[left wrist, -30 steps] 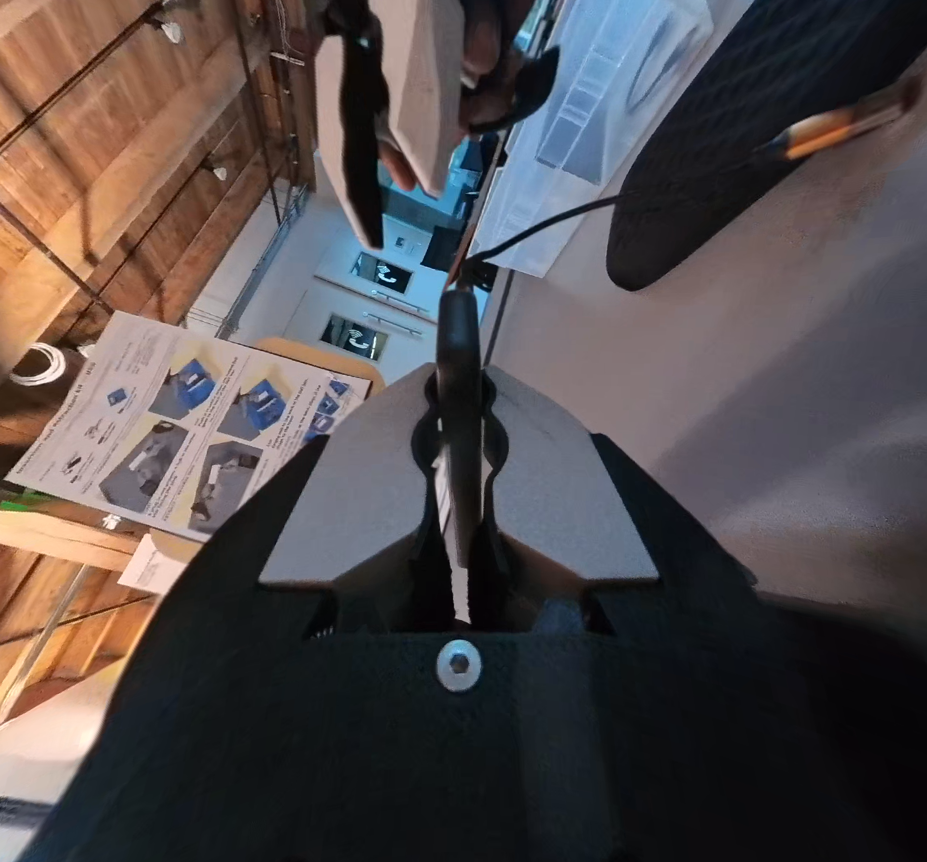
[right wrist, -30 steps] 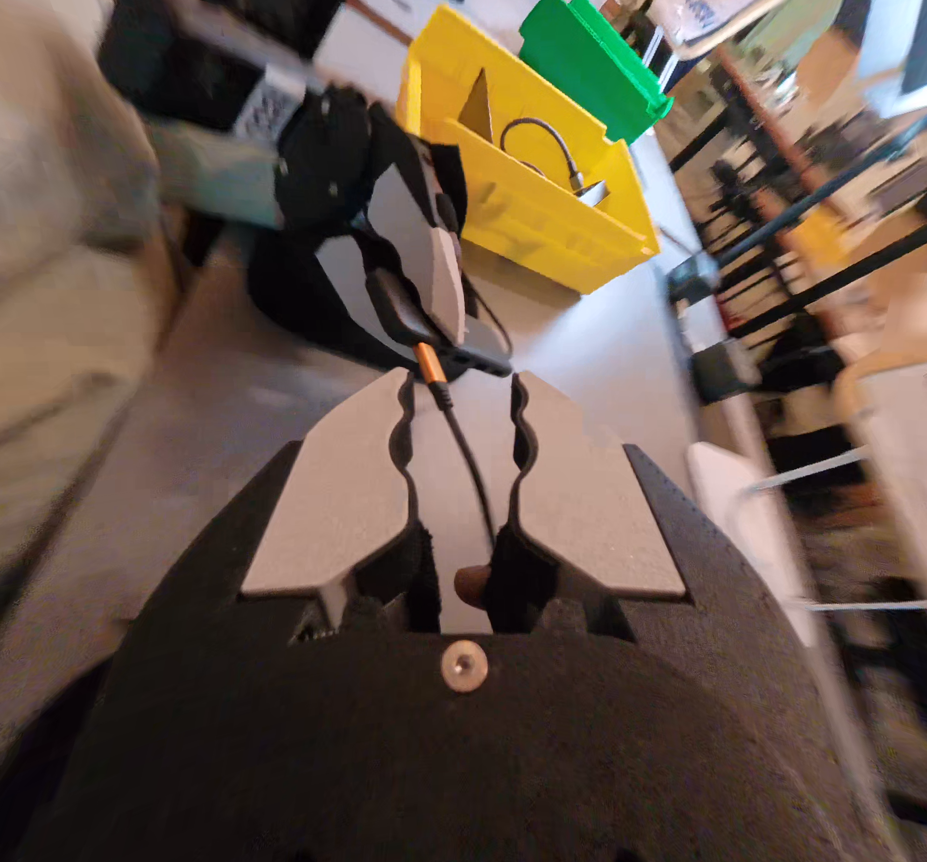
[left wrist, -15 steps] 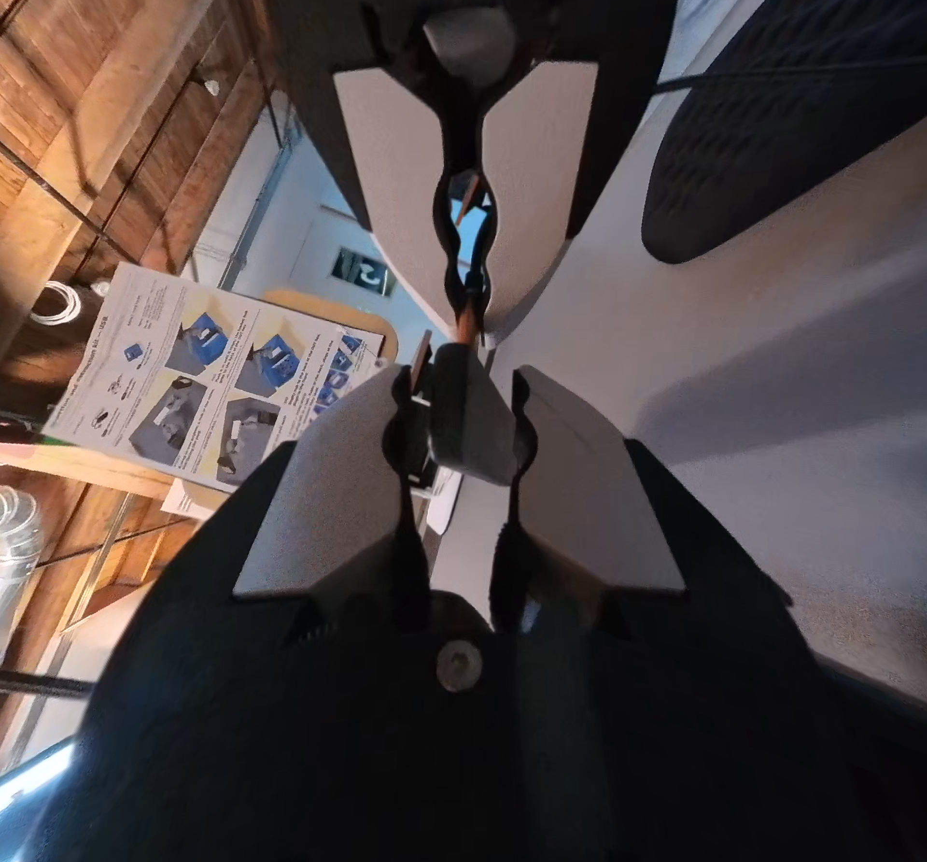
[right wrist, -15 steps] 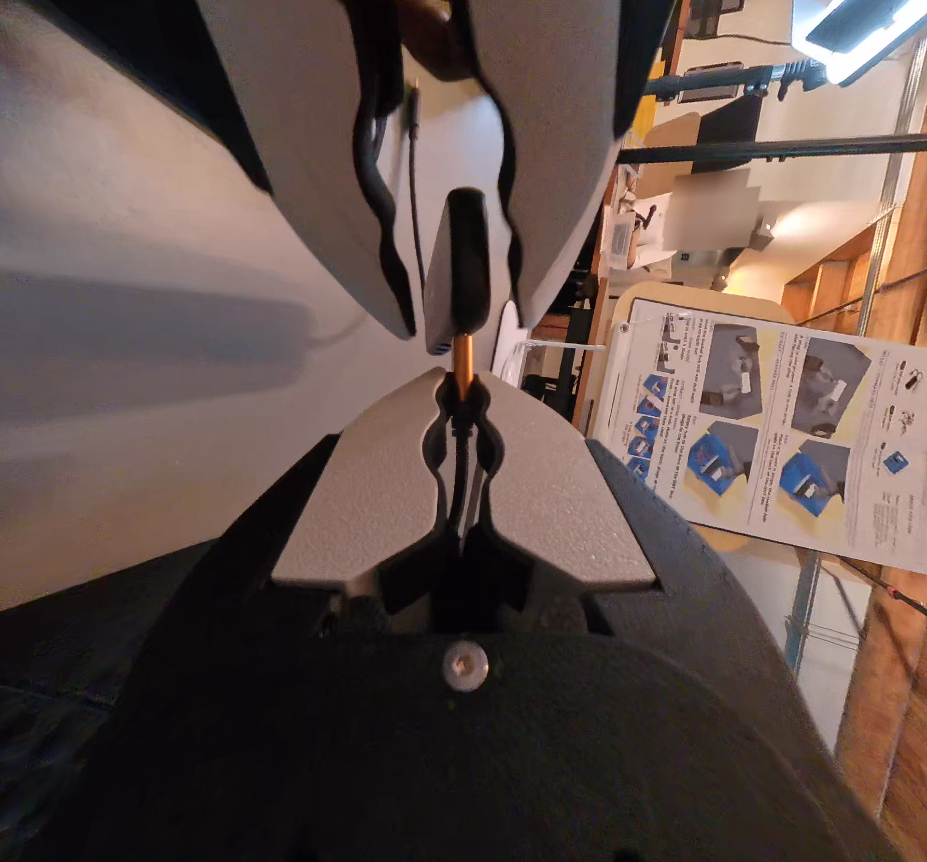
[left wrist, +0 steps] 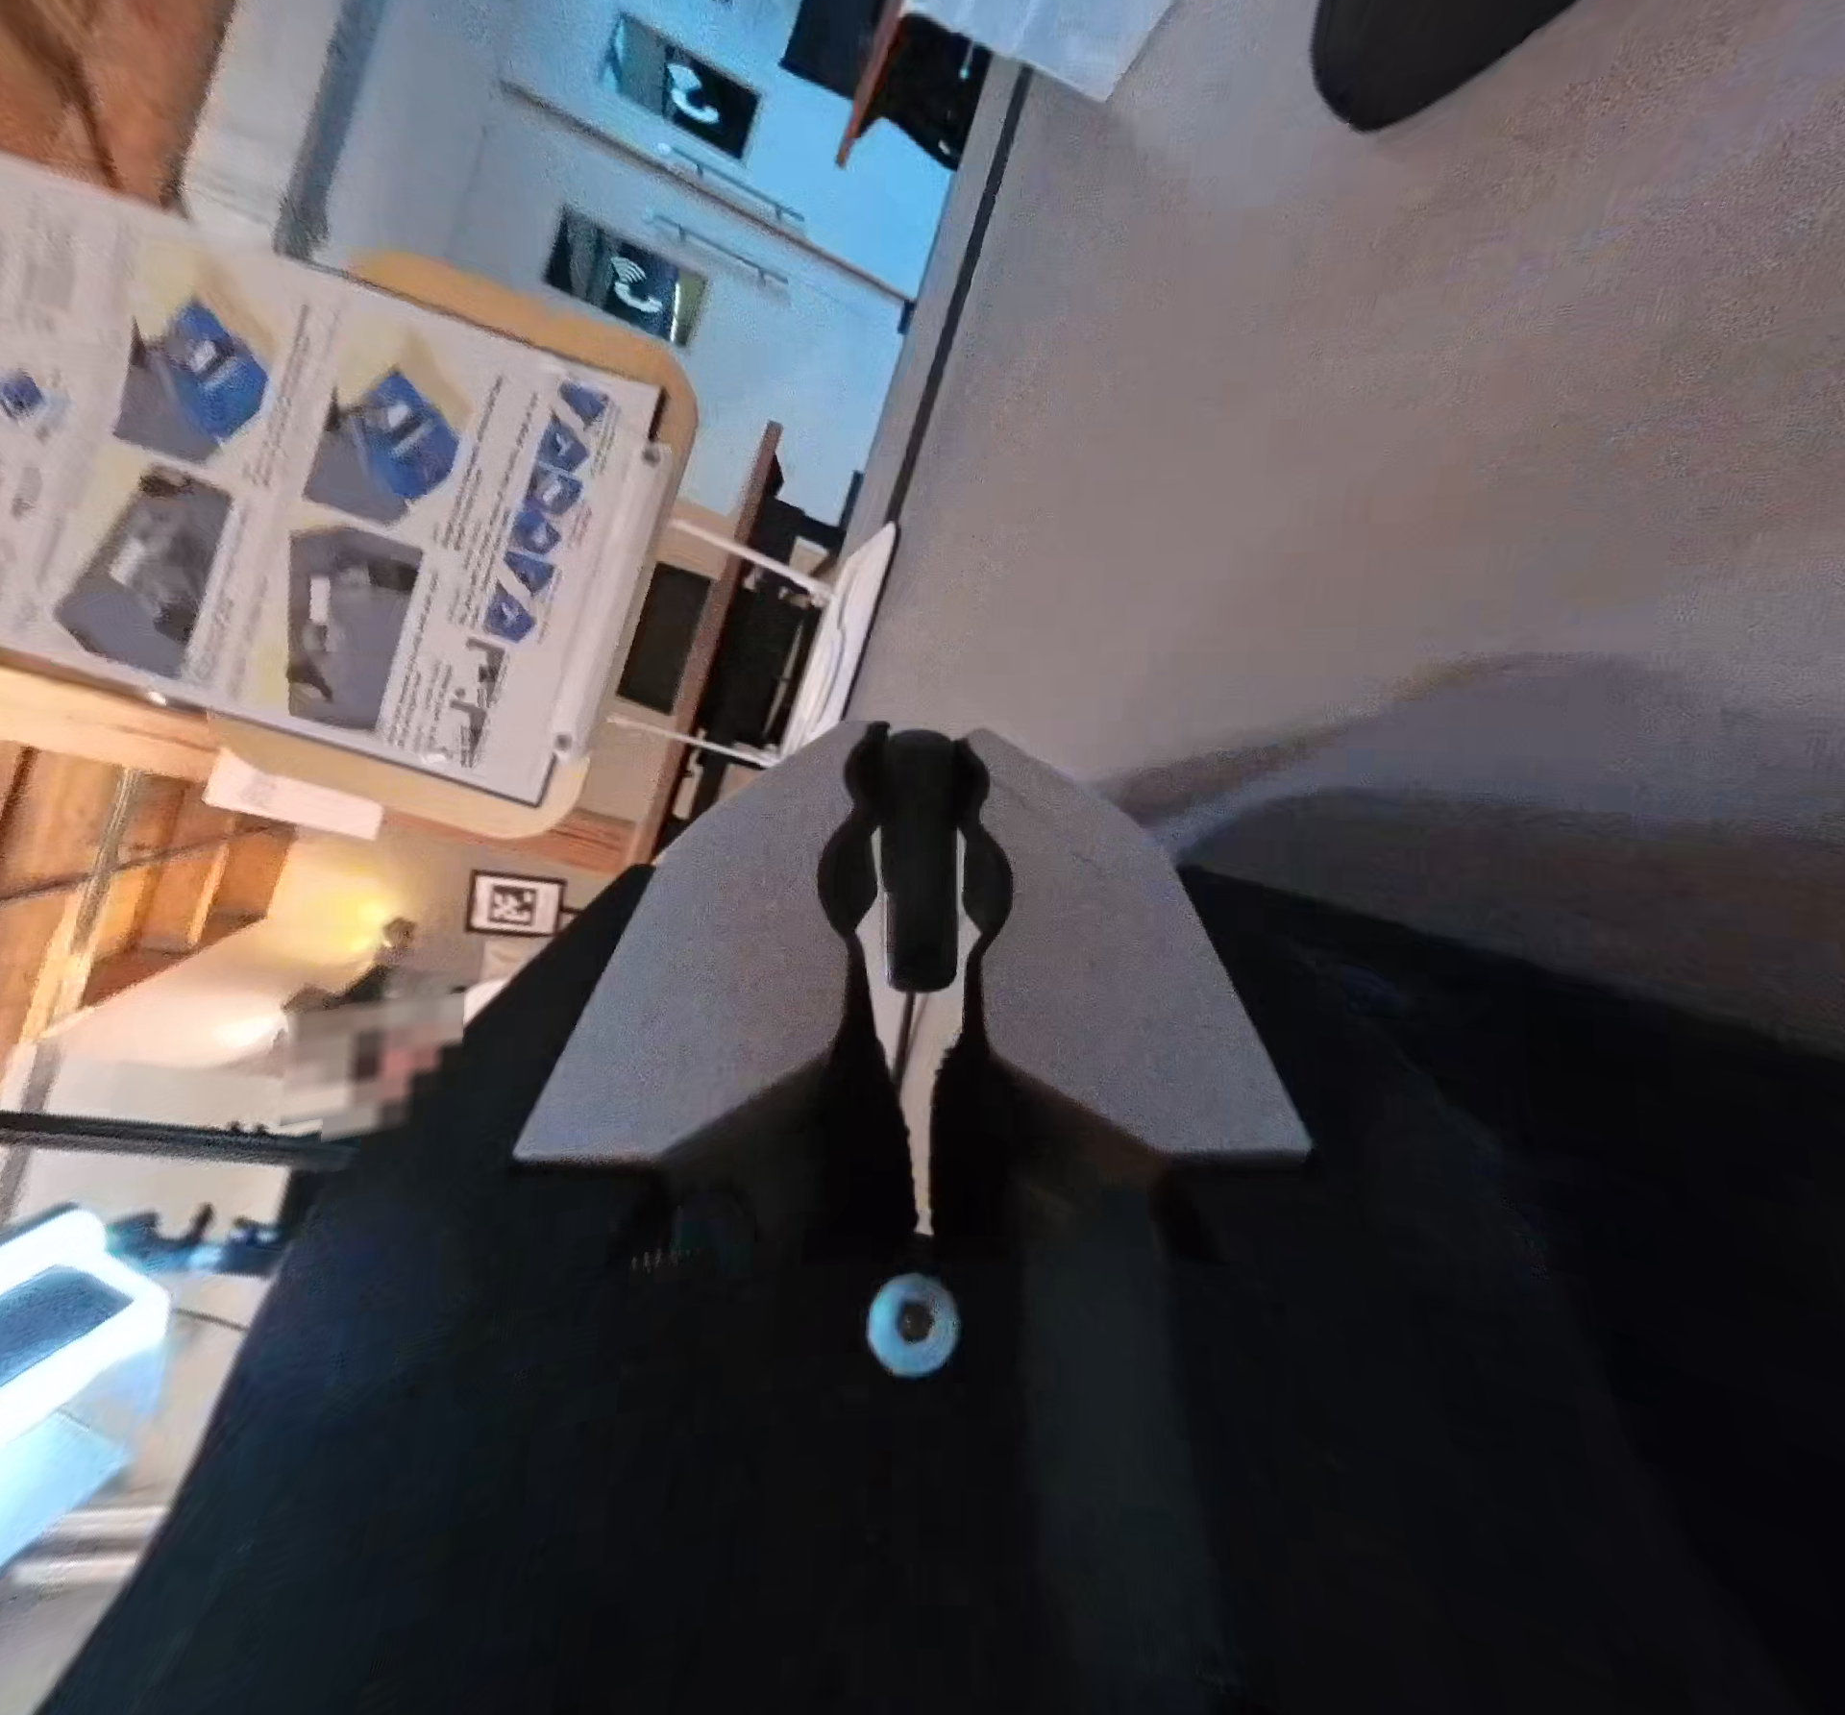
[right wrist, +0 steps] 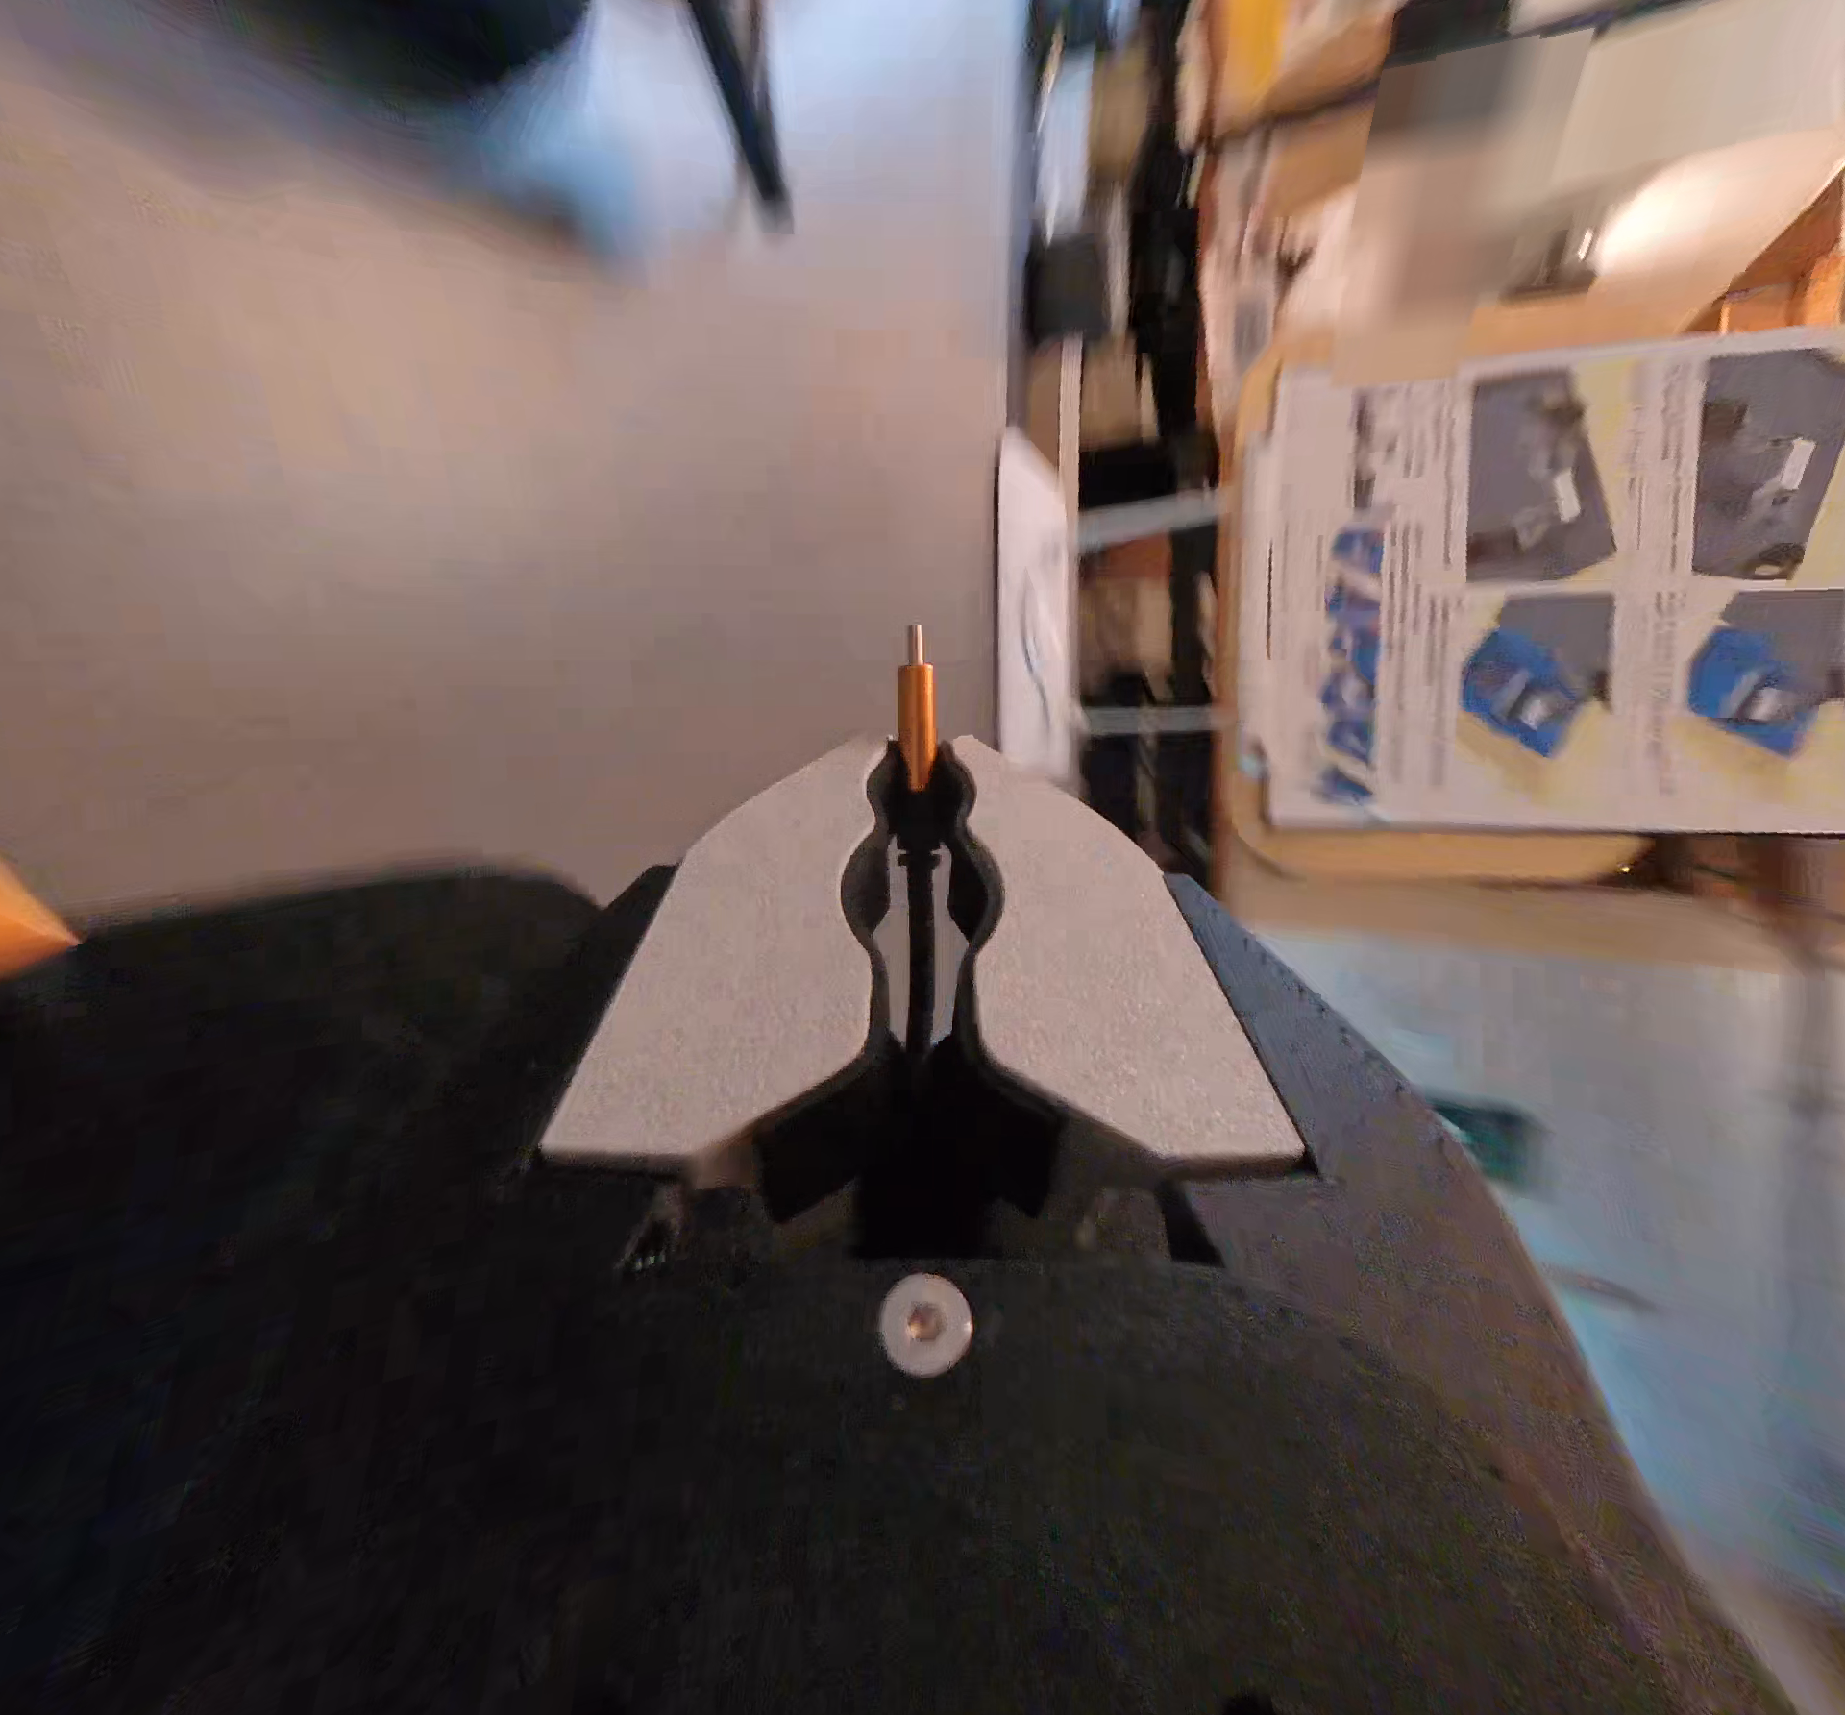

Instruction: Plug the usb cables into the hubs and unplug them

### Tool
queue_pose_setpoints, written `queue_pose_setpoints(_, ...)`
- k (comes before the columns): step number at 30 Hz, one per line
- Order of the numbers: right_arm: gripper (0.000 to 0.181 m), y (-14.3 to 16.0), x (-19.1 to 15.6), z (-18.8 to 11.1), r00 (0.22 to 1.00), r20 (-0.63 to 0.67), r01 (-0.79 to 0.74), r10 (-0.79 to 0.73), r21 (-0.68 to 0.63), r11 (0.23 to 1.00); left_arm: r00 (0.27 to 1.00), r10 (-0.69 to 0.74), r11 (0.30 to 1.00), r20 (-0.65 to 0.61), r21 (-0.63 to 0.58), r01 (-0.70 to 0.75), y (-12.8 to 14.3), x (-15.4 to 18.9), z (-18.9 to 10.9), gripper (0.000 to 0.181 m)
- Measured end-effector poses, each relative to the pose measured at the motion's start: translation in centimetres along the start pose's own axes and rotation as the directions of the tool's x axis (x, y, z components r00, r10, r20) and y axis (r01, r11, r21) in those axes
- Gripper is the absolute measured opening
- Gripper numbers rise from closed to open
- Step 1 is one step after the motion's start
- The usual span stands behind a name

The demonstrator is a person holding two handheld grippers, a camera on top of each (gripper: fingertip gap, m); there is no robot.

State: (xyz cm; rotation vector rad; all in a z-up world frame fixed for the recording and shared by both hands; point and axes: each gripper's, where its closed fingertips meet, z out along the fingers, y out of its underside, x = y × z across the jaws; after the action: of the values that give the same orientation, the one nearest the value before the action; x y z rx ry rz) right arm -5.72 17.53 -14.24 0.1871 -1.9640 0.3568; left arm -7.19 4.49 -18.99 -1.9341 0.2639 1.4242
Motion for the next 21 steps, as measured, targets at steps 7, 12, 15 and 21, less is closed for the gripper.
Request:
queue_pose_setpoints(7,0.006,-0.5,8.2,-6.3,0.896,-0.188,-0.326,0.403,0.341,0.882,0.999,-0.009,0.995,0.049,0.098,0.004,-2.5,-0.8,0.1,0.012)
queue_pose_setpoints(12,0.006,7.4,16.5,-13.9,0.707,-0.499,-0.395,0.502,0.31,0.865,0.999,0.001,0.99,0.04,0.139,-0.006,-3.0,-0.2,-0.5,0.012)
queue_pose_setpoints(15,0.006,11.4,19.5,-18.2,0.623,-0.635,-0.395,0.457,0.249,0.884,0.997,0.06,0.989,0.044,0.131,-0.065,-3.2,0.2,-0.4,0.012)
queue_pose_setpoints(21,0.006,17.6,21.5,-22.6,0.512,-0.759,-0.447,0.403,0.165,0.879,0.988,0.156,0.98,0.022,0.121,-0.157,-3.5,1.4,-0.1,0.012)
